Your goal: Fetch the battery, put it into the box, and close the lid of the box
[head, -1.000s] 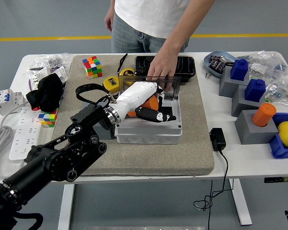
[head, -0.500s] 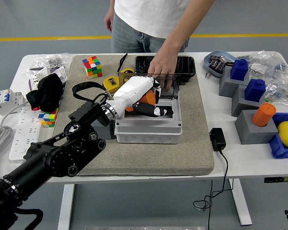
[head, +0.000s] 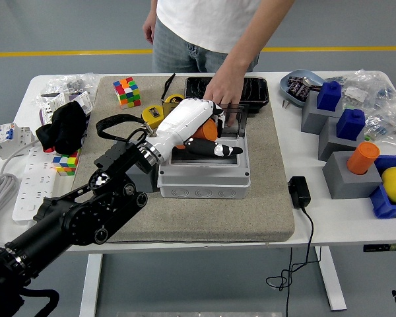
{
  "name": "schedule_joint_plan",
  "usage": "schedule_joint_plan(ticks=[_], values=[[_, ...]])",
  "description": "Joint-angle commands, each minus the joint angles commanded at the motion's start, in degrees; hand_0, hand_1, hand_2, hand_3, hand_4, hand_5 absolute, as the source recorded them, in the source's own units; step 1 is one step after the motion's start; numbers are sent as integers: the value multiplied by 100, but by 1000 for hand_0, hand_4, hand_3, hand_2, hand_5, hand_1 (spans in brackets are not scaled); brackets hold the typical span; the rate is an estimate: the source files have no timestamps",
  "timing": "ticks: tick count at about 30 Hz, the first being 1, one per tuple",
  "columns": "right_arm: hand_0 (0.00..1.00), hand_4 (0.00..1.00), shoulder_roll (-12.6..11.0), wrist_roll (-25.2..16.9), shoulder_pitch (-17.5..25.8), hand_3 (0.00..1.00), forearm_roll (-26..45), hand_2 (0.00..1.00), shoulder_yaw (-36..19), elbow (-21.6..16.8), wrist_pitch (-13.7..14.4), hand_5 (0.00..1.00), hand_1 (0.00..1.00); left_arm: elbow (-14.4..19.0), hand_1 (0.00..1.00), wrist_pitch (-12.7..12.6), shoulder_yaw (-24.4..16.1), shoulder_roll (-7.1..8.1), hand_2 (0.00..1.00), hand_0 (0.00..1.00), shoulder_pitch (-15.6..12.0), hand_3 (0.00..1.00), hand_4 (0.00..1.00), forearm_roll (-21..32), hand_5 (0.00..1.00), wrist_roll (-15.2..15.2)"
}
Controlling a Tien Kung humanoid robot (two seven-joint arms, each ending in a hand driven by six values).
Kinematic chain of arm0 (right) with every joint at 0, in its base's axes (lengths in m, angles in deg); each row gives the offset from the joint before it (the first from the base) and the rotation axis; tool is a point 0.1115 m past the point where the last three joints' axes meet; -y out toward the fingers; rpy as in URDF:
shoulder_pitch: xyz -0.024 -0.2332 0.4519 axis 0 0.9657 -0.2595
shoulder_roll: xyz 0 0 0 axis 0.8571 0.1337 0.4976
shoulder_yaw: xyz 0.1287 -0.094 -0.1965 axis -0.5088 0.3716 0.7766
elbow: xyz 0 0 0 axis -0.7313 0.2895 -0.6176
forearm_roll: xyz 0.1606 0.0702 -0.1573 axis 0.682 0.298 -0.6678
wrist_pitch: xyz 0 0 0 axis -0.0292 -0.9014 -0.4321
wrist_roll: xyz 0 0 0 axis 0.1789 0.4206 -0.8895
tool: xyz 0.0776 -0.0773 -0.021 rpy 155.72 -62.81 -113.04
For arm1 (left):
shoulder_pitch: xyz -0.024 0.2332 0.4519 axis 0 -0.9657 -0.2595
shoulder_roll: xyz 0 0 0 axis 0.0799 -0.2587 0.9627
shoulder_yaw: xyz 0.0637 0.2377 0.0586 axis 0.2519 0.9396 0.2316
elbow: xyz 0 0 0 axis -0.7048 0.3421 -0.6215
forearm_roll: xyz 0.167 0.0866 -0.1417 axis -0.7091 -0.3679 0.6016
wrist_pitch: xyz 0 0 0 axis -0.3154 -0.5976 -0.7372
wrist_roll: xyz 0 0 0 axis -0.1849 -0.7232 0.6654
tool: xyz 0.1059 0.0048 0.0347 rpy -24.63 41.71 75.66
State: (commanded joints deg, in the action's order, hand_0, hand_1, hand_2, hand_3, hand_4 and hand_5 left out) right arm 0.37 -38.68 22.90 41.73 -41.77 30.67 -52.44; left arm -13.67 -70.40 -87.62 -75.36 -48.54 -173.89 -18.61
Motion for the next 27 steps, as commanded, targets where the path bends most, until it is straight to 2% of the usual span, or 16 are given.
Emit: schedule_joint_plan(ticks=[8, 16, 17, 22, 23, 27], values=[[909, 998, 9, -5, 8, 869, 31, 865, 25, 0, -1, 998, 896, -191, 2, -60, 114, 0, 2, 58, -24, 4, 998, 99, 608, 77], [909, 998, 3, -4, 3, 869, 54, 865, 31, 0, -7, 998, 896, -196, 2, -154, 124, 0, 5, 59, -38, 6, 998, 126, 612, 173], [910, 998, 3, -4, 2, 869, 51, 861, 27, 0, -6, 998, 895, -200, 2, -164, 124, 0, 33, 91, -39, 35, 998, 132, 609, 190], [910, 998, 1, 6, -11, 869, 29, 861, 1, 0, -6, 998, 895, -222, 2, -237, 106, 0, 33, 91, -29, 35, 998, 158, 609, 297], [910, 998, 1, 6, -14, 869, 29, 861, -1, 0, -6, 998, 895, -221, 23, -232, 101, 0, 84, 137, -27, 100, 998, 164, 611, 303], [910, 998, -4, 9, -21, 869, 24, 861, -15, 0, -4, 998, 895, -216, 23, -182, 91, 0, 84, 137, -18, 100, 998, 159, 611, 323]])
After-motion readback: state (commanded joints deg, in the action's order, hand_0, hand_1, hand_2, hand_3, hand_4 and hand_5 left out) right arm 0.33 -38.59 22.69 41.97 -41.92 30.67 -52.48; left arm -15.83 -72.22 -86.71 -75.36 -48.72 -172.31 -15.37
